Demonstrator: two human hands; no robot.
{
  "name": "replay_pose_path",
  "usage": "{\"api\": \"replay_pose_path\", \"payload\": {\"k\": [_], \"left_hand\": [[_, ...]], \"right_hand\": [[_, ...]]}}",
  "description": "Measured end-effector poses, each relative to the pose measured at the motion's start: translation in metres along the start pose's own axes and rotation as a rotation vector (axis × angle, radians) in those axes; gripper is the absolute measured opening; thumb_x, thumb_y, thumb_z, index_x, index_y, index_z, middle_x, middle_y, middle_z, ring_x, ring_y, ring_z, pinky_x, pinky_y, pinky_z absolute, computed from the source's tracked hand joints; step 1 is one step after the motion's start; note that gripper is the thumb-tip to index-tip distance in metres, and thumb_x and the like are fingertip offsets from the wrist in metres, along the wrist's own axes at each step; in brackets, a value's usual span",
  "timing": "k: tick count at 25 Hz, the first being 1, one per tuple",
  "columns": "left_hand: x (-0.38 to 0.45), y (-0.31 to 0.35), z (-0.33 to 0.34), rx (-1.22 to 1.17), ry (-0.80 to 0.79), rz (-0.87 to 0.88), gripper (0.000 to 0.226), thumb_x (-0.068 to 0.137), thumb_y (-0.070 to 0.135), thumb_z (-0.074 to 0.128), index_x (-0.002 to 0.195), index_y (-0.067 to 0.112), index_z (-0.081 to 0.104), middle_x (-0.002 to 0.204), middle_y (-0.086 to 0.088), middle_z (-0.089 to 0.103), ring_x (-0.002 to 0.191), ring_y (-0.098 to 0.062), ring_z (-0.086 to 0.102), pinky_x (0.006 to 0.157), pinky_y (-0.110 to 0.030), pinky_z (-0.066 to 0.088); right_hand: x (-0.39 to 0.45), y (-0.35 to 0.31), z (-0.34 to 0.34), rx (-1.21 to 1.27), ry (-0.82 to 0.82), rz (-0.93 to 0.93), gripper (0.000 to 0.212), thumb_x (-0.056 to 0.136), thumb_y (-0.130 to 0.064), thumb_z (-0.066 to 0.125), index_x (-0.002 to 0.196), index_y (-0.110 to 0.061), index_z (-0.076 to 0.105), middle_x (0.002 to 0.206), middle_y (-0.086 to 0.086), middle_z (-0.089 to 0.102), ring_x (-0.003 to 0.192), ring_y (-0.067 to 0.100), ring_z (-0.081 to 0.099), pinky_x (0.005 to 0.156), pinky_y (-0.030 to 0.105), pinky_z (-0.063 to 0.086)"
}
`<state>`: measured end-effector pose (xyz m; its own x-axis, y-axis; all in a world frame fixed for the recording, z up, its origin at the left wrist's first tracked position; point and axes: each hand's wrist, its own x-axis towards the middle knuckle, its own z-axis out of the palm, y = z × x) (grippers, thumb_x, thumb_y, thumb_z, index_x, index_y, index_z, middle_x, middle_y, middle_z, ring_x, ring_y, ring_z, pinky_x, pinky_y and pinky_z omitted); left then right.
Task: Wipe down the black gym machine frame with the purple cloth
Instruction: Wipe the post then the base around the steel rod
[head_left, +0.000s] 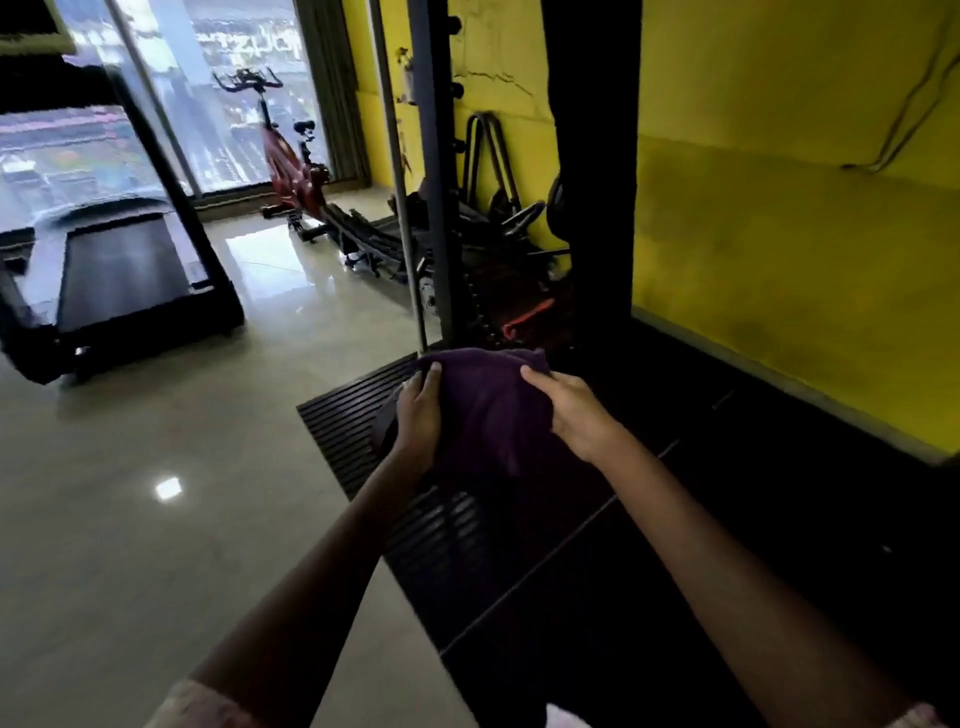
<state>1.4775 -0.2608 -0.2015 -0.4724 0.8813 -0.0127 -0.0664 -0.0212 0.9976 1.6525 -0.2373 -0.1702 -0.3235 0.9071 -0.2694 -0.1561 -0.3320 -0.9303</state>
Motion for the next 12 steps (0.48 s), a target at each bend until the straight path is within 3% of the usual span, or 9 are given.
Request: {"api": "replay_pose_path", "payload": {"k": [2,5,8,12], "left_hand": [[0.027,-0.006,0.038,-0.006,-0.099,-0.048,0.025,0.1,0.027,0.047,0.082,0.017,0.06,0.092,-0.006,0.06,0.088,-0.018,0.054,0.082,-0.034,0.049],[0.061,-0.006,0.102,-0.005,-0.232,-0.076,0.028,0.1,0.029,0.047,0.077,0.015,0.056,0.081,0.001,0.056,0.075,-0.01,0.051,0.065,-0.018,0.046],[0.086,-0.002,0.163,-0.005,-0.361,-0.093,0.027,0.1,0.03,0.046,0.081,0.014,0.058,0.083,0.002,0.059,0.08,-0.012,0.055,0.074,-0.024,0.049],[0.098,0.009,0.262,0.078,-0.542,-0.068,0.03,0.102,0.028,0.043,0.081,0.01,0.056,0.077,0.005,0.054,0.069,-0.006,0.051,0.056,-0.012,0.044]], "right_hand": [[0.02,-0.012,-0.028,-0.017,0.119,-0.017,0.023,0.091,-0.025,0.062,0.107,-0.01,0.067,0.106,0.01,0.07,0.097,0.023,0.068,0.08,0.033,0.055],[0.051,-0.032,-0.078,0.002,0.244,-0.059,0.025,0.09,-0.025,0.063,0.109,-0.009,0.067,0.11,0.012,0.069,0.098,0.023,0.067,0.083,0.034,0.055],[0.066,-0.055,-0.123,0.026,0.341,-0.084,0.026,0.09,-0.025,0.064,0.11,-0.009,0.066,0.109,0.01,0.069,0.095,0.02,0.067,0.085,0.034,0.055],[0.062,-0.084,-0.194,0.093,0.496,-0.142,0.02,0.09,-0.027,0.063,0.107,-0.016,0.066,0.105,0.003,0.07,0.092,0.015,0.067,0.077,0.03,0.055]]}}
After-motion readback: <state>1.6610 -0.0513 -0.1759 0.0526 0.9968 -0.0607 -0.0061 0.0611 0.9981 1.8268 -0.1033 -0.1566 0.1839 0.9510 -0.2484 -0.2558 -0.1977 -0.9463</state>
